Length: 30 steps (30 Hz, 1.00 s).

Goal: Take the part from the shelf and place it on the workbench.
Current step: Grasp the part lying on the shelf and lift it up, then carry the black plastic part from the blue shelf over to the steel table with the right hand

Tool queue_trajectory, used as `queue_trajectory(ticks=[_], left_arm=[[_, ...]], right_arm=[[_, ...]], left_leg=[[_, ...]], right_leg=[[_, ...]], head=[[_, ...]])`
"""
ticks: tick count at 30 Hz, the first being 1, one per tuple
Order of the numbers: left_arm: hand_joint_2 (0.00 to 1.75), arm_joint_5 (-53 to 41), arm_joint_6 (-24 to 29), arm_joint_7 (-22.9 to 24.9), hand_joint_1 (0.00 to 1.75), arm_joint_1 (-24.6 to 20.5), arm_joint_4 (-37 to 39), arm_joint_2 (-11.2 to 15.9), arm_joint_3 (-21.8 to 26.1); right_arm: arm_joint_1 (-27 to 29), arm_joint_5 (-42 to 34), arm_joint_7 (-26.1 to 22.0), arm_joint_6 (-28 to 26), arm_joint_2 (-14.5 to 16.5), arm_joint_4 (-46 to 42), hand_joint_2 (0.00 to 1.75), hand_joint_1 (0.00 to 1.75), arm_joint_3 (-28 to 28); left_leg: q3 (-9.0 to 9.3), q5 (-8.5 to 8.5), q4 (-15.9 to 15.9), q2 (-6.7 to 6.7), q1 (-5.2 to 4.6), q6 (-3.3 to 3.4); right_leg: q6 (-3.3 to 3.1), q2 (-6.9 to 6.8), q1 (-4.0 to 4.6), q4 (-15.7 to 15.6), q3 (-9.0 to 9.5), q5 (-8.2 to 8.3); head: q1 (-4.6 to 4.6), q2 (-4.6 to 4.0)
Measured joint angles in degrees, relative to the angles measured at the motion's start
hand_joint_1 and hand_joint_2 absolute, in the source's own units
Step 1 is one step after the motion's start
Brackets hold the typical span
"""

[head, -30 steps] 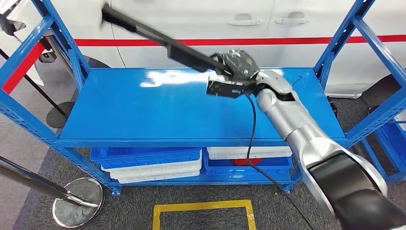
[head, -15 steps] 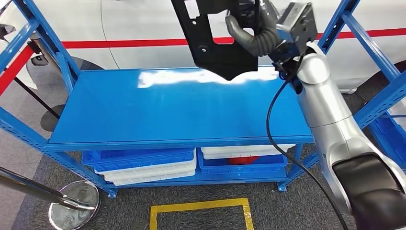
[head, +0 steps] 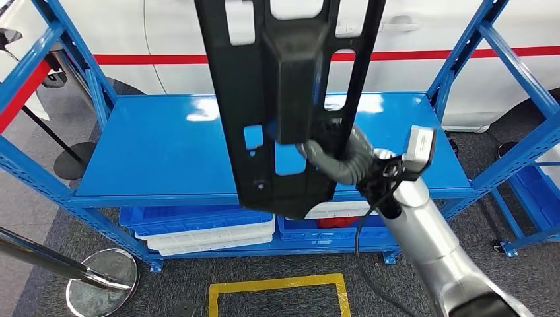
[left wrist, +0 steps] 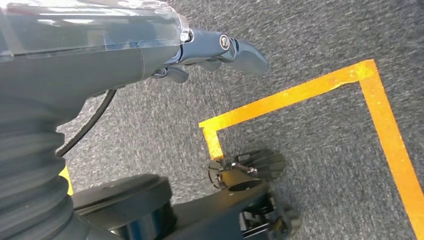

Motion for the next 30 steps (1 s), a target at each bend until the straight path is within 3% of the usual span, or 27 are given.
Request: queue_trajectory(ticks=[2,4,6,9,11,12,14,16,19,21,22,25,26,27,28,30], left_arm=[[1.75,0.02,-0.08,0.09,0.0,0.26,0.0,0.02,0.08],[1.75,0.02,-0.09,0.15,0.0,0.48,0.0,0.08,0.13],[1.75,0.02,-0.09,0.15,0.0,0.55,0.0,0.12,0.15],[1.75,-0.32,0.2,0.44,0.0,0.61,0.0,0.17,0.17],[1.75,-1.21,1.13,0.95,0.0,0.76,0.0,0.21,0.15],[1.75,-1.78,1.75,1.15,0.0,0.8,0.0,0.24,0.1],[1.75,-2.66,2.82,1.42,0.0,0.73,0.0,0.31,-0.06],[1.75,-2.79,3.39,1.35,0.0,0.59,0.0,0.38,-0.16],[1.75,-1.75,3.42,0.83,0.0,0.52,0.0,0.43,-0.08],[1.75,-1.57,3.49,2.05,0.0,0.42,0.0,0.46,0.0],[1.75,-1.66,3.6,3.22,0.0,0.33,0.0,0.46,0.01],[1.75,-1.54,3.89,6.26,0.0,0.16,0.0,0.46,0.07],[1.75,-1.46,3.82,6.89,0.0,0.14,0.0,0.46,0.09],[1.75,-1.45,3.68,7.33,0.0,0.13,0.0,0.46,0.1],[1.75,-1.55,3.51,7.57,0.0,0.11,0.0,0.46,0.11],[1.75,-1.81,3.17,7.86,0.0,0.04,0.0,0.46,0.11]], right_arm=[[4.66,2.24,-1.44,-0.09,-0.02,-2.76,1.75,1.75,0.44],[8.08,3.32,-1.94,-0.11,-0.36,-4.71,1.75,1.75,0.98],[9.78,3.74,-1.96,-0.11,-1.05,-6.02,1.75,1.75,1.43],[10.98,3.95,-1.28,-0.11,-2.03,-7.28,1.75,1.75,1.72],[11.96,4.05,-0.64,-0.11,-2.31,-7.74,1.75,1.75,1.73],[12.41,4.1,-0.45,-0.1,-2.34,-7.94,1.75,1.75,1.73],[13.19,4.11,-0.35,0.01,-2.34,-8.45,1.75,1.75,1.72],[13.9,4.1,-0.54,0.14,-2.33,-8.94,1.75,1.75,1.68],[15.12,4.28,-1.04,-0.07,-2.33,-9.36,1.75,1.75,1.42],[15.86,4.51,-1.43,-0.34,-2.33,-9.58,1.75,1.75,1.01],[16.14,4.68,-1.62,-0.52,-2.33,-9.65,1.75,1.75,0.8],[17.27,5.24,-1.99,-1.12,-2.22,-9.71,1.75,1.75,0.35],[17.69,5.34,-1.98,-1.25,-2.19,-9.71,1.75,1.75,0.21],[18.03,5.39,-1.89,-1.39,-2.19,-9.71,1.75,1.75,0.06],[18.26,5.42,-1.76,-1.55,-2.19,-9.71,1.75,1.75,-0.05],[18.46,5.45,-1.46,-1.84,-2.19,-9.74,1.75,1.75,-0.19]], left_leg=[[-0.02,-0.23,0.11,0.18,-0.22,-0.51],[0.08,-0.41,0.05,0.43,-0.33,-1.06],[-0.43,-1.86,1.59,0.52,-0.33,-1.73],[-4.43,-7.19,11.2,0.53,-0.06,-2.53],[-6.31,-8.4,15.69,0.53,0.06,-2.79],[-5.77,-7.38,14.77,0.53,0.11,-2.8],[-2.24,-3.83,7.83,0.43,0.23,-2.59],[0.87,-1.82,1.66,0.24,0.12,-2.06],[1.51,-1.49,0.08,0.2,-0.14,-1.0],[1.64,-1.03,-0.42,0.34,-0.03,-0.17],[1.69,-0.81,-0.67,0.42,0.05,0.18],[1.42,-0.47,-0.54,0.67,-0.02,0.61],[1.26,-0.41,-0.38,0.7,-0.05,0.64],[1.11,-0.42,-0.21,0.7,-0.06,0.63],[1.0,-0.45,-0.03,0.7,-0.06,0.58],[0.78,-0.56,0.39,0.69,-0.17,0.28]], right_leg=[[-0.36,-0.25,0.36,-3.06,1.4,0.45],[-0.73,0.05,0.29,-3.3,1.45,0.54],[-1.31,0.18,-0.07,-3.6,1.55,0.74],[-1.85,0.18,-0.21,-3.71,1.61,0.81],[-1.88,0.21,-0.19,-3.6,1.61,0.78],[-1.85,0.26,-0.2,-3.52,1.61,0.76],[-1.71,0.4,-0.2,-3.35,1.64,0.69],[-1.28,0.6,-0.03,-3.16,1.56,0.66],[-0.3,0.75,-0.04,-3.27,1.49,0.88],[0.3,0.73,-0.2,-2.21,1.07,-0.07],[0.52,0.72,-0.26,-0.21,0.23,-1.45],[0.95,0.7,-0.36,10.01,-4.11,-6.71],[1.05,0.7,-0.41,11.88,-4.78,-7.18],[1.09,0.69,-0.48,11.73,-4.48,-6.62],[1.06,0.67,-0.56,9.36,-3.09,-5.11],[0.81,0.52,-0.57,2.03,0.87,-2.05]], head=[[0.0,0.0],[-0.01,0.0],[-0.02,0.0],[-0.02,0.0],[-0.02,0.0],[-0.02,0.0],[-0.02,0.0],[-0.02,0.0],[-0.02,0.0],[-0.01,0.0],[-0.01,0.0],[-0.01,0.0],[-0.01,0.0],[-0.01,0.0],[-0.01,0.0],[0.0,-0.01]])
